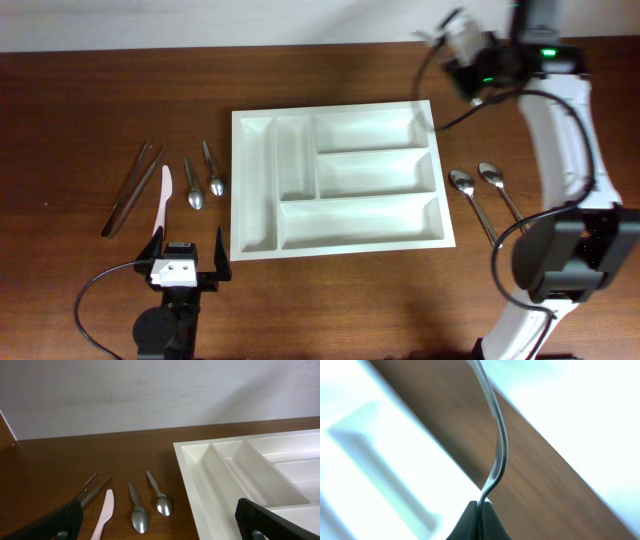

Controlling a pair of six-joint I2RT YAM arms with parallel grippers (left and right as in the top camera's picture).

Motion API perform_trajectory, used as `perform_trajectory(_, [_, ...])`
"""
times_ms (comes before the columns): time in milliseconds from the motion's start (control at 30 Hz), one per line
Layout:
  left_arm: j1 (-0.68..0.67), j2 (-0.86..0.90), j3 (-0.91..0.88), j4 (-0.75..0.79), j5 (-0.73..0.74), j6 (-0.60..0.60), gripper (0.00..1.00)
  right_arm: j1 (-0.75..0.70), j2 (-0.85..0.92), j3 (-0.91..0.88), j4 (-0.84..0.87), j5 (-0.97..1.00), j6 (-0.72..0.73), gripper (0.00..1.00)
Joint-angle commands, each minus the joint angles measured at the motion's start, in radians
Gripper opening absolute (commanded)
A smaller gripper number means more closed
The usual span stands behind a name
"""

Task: Pack container
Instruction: 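Grasp the rightmost fork with the right gripper and lift, then carry the fork to the tray's top compartment and release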

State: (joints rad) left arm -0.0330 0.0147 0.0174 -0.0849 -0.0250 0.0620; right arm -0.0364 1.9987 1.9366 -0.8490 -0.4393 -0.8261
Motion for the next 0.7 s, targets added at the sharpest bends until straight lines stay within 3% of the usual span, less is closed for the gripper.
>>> perform_trajectory(0, [0.005, -0.008, -0.008, 0.003, 0.011, -0.005, 0.99, 0.115, -0.013, 0.010, -0.054, -0.043, -0.320, 0.04])
perform_trajectory(100, [0.005, -0.008, -0.008, 0.003, 0.011, -0.006, 0.99, 0.194, -0.005, 0.008, -0.072, 0.002, -0.402, 0.04])
perform_trajectory(300, [0.005, -0.008, -0.008, 0.003, 0.011, -0.005, 0.99, 0.279, 0.044, -0.002, -0.076, 0.117, -0.427, 0.04])
perform_trajectory(667, [0.005, -0.008, -0.008, 0.003, 0.011, -0.005, 0.99, 0.276, 0.224, -0.003, -0.071, 0.190, -0.393, 0.04])
